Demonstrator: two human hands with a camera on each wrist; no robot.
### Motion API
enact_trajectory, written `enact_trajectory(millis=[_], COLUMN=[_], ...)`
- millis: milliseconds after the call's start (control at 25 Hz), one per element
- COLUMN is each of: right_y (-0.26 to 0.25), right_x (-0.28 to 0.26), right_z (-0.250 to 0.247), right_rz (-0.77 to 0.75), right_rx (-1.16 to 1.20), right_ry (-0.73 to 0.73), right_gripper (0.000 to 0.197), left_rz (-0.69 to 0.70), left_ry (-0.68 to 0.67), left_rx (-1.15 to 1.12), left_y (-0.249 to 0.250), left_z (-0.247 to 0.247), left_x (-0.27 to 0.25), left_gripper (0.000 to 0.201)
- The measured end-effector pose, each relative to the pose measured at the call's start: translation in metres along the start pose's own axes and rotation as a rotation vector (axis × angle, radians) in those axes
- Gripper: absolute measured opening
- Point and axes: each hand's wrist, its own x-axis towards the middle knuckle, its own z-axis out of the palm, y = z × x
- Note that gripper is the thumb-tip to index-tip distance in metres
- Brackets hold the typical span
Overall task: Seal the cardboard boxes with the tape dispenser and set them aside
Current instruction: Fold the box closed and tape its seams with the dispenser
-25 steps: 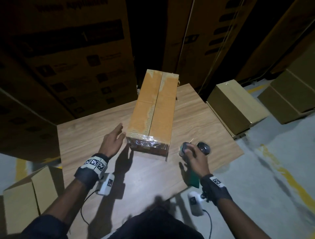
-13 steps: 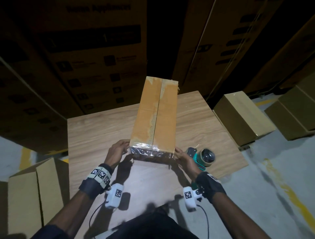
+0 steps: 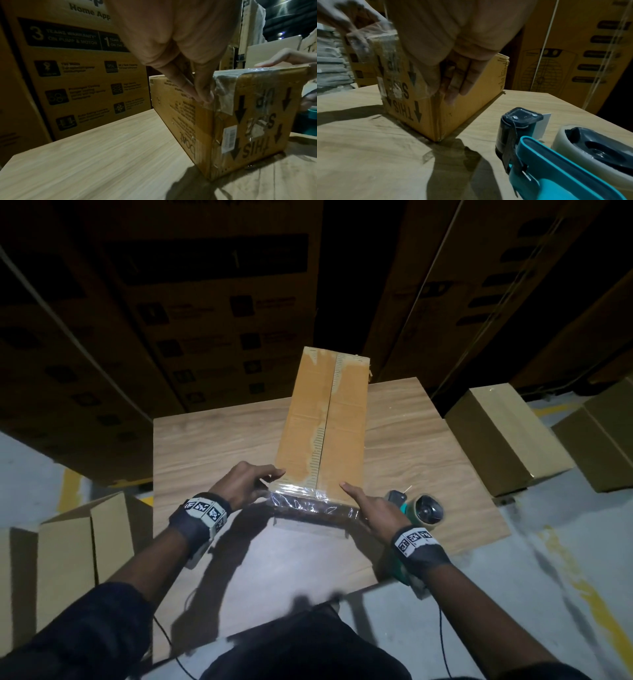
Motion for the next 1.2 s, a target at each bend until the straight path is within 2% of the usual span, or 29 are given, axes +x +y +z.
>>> enact_trajectory(millis=[80,160,480,640,760,840,920,1200], right_y=[-0.001,-0.001,0.005,0.008,0.01,0.011,0.013,0.012], right_x=[0.005,0.009,0.015,0.016,0.016,0.017,0.017,0.013], right_z=[-0.002,-0.001,0.008,0.01,0.011,0.011,0.007,-0.004], right_rz=[0.027,0.032,0.025,-0.002,-0.038,-0.078,-0.104,-0.11], right_rx=[-0.015,-0.037,-0.024,-0.015,0.006,-0.028,-0.116,-0.27], right_ry=[-0.002,0.005,0.066,0.079,0.087,0.088,0.093,0.084], right_gripper=[0.089,0.086,0.087,0.085,0.084,0.075,0.064,0.065], left_rz=[0.024,0.036,0.018,0.084,0.067,0.04,0.032,0.055], left_ry=[-0.015,-0.055,-0.16,-0.096,-0.039,0.022,0.047,0.055], left_rx=[0.039,0.077,0.052,0.146,0.146,0.094,0.041,0.069], left_y=[0.003,0.006,0.009,0.009,0.005,0.0,-0.003,-0.009], left_z=[-0.003,-0.005,-0.01,-0.004,0.008,0.016,0.021,0.02], left_x=[0.006,0.011,0.008,0.01,0.002,-0.004,-0.005,-0.007], left_gripper=[0.044,0.039,0.046,0.04,0.04,0.038,0.044,0.072])
